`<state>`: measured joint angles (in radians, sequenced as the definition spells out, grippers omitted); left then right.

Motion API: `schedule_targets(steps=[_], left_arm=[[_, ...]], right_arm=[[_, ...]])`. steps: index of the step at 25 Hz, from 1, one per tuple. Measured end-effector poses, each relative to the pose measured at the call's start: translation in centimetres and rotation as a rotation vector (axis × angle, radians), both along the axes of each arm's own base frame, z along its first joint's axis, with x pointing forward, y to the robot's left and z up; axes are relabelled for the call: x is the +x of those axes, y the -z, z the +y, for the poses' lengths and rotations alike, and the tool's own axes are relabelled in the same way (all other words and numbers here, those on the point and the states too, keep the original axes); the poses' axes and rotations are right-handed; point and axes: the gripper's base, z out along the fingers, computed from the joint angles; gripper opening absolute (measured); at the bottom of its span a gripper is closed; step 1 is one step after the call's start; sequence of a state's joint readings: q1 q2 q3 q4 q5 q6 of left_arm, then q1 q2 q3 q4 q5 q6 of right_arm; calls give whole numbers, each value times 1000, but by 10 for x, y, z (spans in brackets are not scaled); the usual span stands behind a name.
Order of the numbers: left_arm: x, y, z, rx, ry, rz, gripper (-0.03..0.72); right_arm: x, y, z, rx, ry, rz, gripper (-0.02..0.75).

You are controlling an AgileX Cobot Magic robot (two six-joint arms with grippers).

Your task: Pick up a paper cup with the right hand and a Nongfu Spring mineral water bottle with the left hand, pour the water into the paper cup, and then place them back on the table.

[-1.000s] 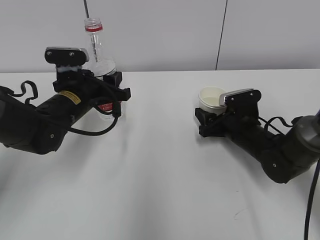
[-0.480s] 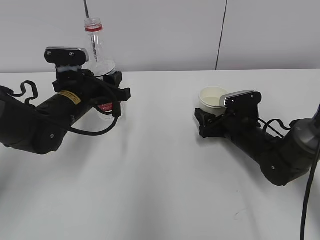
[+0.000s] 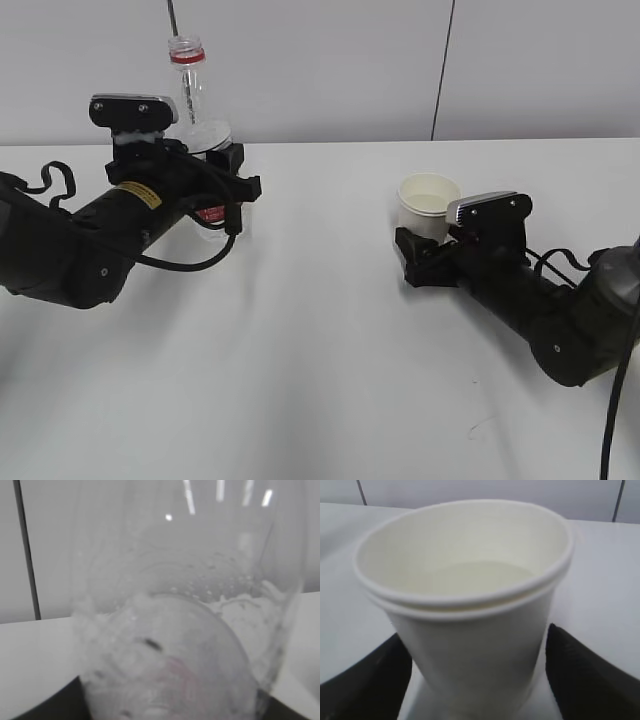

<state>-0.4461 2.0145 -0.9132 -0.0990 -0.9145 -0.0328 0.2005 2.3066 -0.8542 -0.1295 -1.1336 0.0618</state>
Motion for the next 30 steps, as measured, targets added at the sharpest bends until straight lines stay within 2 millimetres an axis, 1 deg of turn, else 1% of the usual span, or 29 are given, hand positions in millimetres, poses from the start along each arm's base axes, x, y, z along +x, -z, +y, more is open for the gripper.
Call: schedule_targets(steps=[7, 12, 17, 21, 24, 30], left_arm=[[0, 0, 0, 1, 0, 2, 320], [0, 2, 0, 3, 0, 8, 320], [0, 12, 0, 16, -1, 39, 320], [1, 19, 0, 24, -1, 58, 320], [1, 28, 0, 35, -3, 85, 320], [2, 30, -1, 31, -5, 74, 320]], right_arm=[[-16, 3, -4, -6, 11, 44, 615], [-31, -9, -8, -6, 24, 54, 615], [-57, -18, -14, -14, 24, 92, 605], [-71, -31, -17, -14, 24, 86, 595], [-77, -41, -18, -11, 24, 72, 592], [-79, -51, -18, -5, 24, 44, 589]])
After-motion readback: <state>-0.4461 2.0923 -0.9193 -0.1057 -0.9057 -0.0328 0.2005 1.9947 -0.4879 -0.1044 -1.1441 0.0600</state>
